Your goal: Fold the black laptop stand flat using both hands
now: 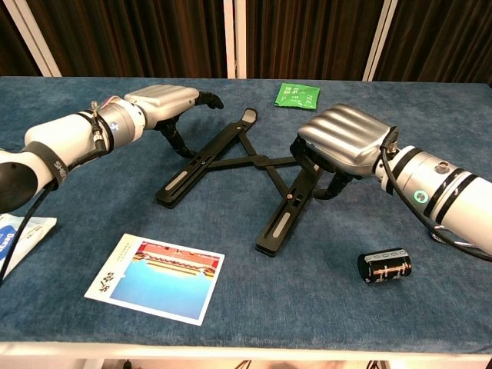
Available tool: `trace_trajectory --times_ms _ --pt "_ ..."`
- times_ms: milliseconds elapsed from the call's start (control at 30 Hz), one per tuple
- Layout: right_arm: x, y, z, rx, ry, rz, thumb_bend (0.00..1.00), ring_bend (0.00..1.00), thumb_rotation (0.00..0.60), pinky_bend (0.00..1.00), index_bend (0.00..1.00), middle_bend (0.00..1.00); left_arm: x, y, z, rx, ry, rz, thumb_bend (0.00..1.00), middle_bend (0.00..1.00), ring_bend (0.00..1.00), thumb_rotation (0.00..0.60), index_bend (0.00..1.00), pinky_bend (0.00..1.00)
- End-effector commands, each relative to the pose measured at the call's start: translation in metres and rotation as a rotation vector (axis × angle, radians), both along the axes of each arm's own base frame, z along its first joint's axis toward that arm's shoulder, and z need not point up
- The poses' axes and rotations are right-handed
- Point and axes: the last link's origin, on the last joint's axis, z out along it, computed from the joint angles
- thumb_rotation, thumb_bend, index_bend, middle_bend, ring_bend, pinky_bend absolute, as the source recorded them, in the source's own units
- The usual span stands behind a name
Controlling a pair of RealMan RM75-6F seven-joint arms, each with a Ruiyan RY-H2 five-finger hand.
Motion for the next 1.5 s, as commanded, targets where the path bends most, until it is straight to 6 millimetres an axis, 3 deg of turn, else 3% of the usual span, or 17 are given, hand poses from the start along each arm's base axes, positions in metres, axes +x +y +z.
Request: trace_trajectory --times_ms 33,500,1333,1400,1500 --pt "0.002 0.0 -0.004 -0.005 -0.011 0.021 0.06 0.78 0.6 0.95 0.76 0.85 0.0 -0.001 -0.002 -0.01 -0.01 0.007 0.03 0.11 0.08 0.6 0.13 0.12" --pt "0.006 -0.001 -0.013 -0.011 -0.042 0.08 0.14 0.81 0.6 0.98 0.81 0.88 0.0 -0.007 -0.01 -0.058 -0.029 0.01 0.03 0.11 0.08 0.6 0.13 0.12" --pt "0.014 -0.003 -0.024 -0.024 -0.07 0.107 0.15 0.8 0.6 0.98 0.82 0.87 0.011 -0.039 -0.02 -0.189 -0.087 -0.027 0.03 0.11 0.08 0.6 0.13 0.12" --pt "0.012 -0.002 -0.022 -0.022 -0.077 0.106 0.15 0.79 0.6 0.97 0.79 0.84 0.011 -0.038 -0.016 -0.178 -0.102 -0.019 0.03 0.11 0.08 0.6 0.13 0.12" --pt "0.006 0.005 -0.013 -0.009 -0.077 0.106 0.15 0.69 0.6 0.9 0.61 0.7 0.008 -0.034 -0.003 -0.143 -0.112 -0.026 0.03 0.11 0.08 0.6 0.13 0.12"
